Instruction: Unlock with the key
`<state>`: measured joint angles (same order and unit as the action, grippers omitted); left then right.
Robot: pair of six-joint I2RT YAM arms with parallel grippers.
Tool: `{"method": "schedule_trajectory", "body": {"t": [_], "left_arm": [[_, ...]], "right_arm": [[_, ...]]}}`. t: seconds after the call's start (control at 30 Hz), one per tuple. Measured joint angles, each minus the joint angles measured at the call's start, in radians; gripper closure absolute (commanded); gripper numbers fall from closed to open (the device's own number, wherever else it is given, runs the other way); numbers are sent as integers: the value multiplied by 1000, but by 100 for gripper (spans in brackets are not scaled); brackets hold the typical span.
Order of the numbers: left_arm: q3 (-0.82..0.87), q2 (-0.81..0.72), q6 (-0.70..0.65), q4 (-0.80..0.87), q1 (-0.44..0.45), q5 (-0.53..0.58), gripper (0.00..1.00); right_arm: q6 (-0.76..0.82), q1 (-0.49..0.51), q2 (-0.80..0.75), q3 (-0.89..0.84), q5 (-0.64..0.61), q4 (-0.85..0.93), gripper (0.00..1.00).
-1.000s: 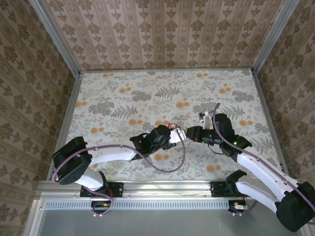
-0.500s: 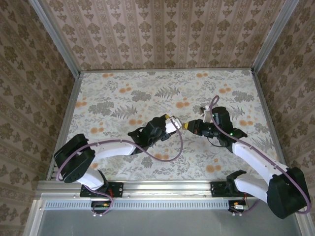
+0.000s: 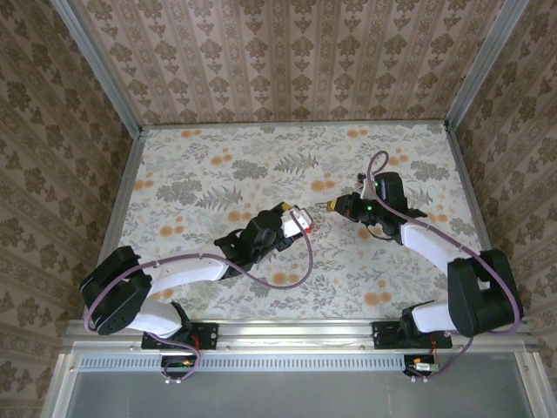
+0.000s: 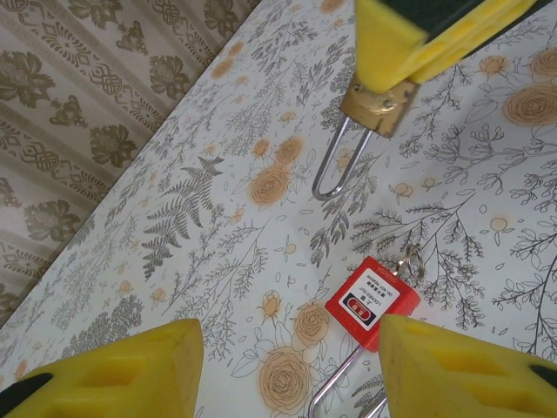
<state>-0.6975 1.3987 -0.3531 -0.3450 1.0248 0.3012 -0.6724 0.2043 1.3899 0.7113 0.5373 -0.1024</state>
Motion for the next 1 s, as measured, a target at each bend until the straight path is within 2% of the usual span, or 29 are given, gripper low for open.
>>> {"method": "schedule_trajectory", "body": {"t": [0.37, 1.0], "left_arm": [[36, -51, 3, -1, -11, 12, 47], [77, -127, 4, -7, -12, 19, 51]], "right_arm": [[51, -50, 229, 76, -39, -118, 91], [94, -49, 286, 55, -62, -210, 92]]}}
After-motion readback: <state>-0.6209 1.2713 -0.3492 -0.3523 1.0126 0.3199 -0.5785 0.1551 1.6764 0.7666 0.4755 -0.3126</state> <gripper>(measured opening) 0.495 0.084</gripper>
